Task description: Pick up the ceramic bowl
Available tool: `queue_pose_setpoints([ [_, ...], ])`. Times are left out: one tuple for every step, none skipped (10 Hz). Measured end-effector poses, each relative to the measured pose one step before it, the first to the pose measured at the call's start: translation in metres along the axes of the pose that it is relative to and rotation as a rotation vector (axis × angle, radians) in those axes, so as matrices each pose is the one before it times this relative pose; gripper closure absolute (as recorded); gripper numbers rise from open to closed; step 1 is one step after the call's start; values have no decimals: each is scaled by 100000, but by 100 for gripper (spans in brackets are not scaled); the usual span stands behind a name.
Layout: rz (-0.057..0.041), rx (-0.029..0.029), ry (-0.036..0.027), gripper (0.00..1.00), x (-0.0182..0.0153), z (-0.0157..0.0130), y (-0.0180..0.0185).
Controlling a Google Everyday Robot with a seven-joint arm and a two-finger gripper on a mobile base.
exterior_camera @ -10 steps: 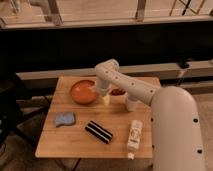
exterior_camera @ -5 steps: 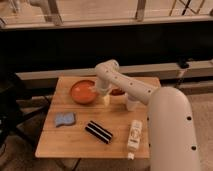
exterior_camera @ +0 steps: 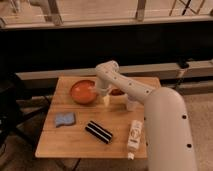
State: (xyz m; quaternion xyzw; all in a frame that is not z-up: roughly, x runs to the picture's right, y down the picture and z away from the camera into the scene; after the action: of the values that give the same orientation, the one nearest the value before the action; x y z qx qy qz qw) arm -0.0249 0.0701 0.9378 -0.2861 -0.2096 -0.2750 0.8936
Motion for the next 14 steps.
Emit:
queue_pose_setpoints([
  [-308,-278,-459,20,-1,164,-12],
  [-388,-314,-489,20,28,213,-8],
  [-306,-242,-236,20,24,168,13],
  [-327,-103,-254,20,-5,99,-13],
  [-433,-195,-168,20,54,85,18],
  [-503,-413,-305,20,63,123,81],
  [-413,-211,-364,20,53,101,60],
  [-235,-64,-178,20,31,-11,8],
  [-260,-127,-162,20,25,11,28],
  [-558,-269,-257,20,0,22,26],
  [-920,-171,-250,21,15,-37,13],
  [-226,-188,-204,23,14,58,86],
  [-363,-196,-191,20,-5,57,48],
  [-308,-116,-104,20,29,0,43],
])
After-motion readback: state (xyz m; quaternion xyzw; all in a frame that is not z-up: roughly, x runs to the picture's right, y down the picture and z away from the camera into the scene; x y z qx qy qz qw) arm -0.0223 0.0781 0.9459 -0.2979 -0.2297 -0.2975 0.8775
